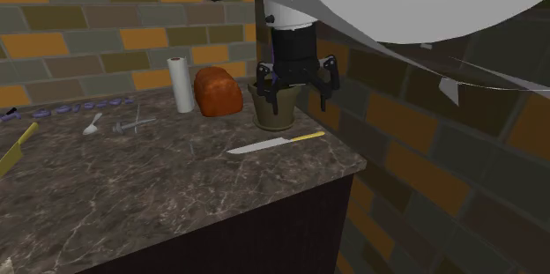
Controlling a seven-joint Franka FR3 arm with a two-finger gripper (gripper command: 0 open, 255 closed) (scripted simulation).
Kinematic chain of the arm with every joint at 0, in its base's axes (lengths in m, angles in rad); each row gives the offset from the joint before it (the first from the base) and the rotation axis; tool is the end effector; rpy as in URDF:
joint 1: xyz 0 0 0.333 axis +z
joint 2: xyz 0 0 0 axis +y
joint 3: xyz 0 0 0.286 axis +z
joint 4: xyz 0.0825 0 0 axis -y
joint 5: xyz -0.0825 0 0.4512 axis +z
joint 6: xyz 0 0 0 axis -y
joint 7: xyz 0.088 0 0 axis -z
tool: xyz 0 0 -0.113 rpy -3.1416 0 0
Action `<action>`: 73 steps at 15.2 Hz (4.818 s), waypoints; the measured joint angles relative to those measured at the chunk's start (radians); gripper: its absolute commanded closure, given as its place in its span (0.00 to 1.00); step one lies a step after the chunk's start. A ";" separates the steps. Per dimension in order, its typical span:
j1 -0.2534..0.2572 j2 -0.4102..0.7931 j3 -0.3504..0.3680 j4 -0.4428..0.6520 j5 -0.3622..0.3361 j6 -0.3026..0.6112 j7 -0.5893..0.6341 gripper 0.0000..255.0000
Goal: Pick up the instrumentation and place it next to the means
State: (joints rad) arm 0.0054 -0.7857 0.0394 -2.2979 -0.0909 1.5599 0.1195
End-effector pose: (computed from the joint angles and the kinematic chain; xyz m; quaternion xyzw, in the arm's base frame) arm 0.3949 0.0101 0.5941 0.9970 -0.0443 0.0281 0.0573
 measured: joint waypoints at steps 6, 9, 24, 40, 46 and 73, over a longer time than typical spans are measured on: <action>-0.051 0.110 0.055 -0.011 0.044 0.115 0.197 0.00; -0.088 0.205 0.093 0.002 0.068 0.197 0.346 0.00; -0.246 0.667 0.156 0.161 0.066 0.513 0.968 0.00; -0.246 0.723 0.155 0.116 0.056 0.609 0.990 1.00; -0.246 0.724 0.156 0.115 0.056 0.610 0.990 1.00; -0.185 0.639 0.230 0.261 0.082 0.378 1.106 1.00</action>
State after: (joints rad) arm -0.1799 -0.1465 0.2698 -2.0369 -0.0089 1.9377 1.2254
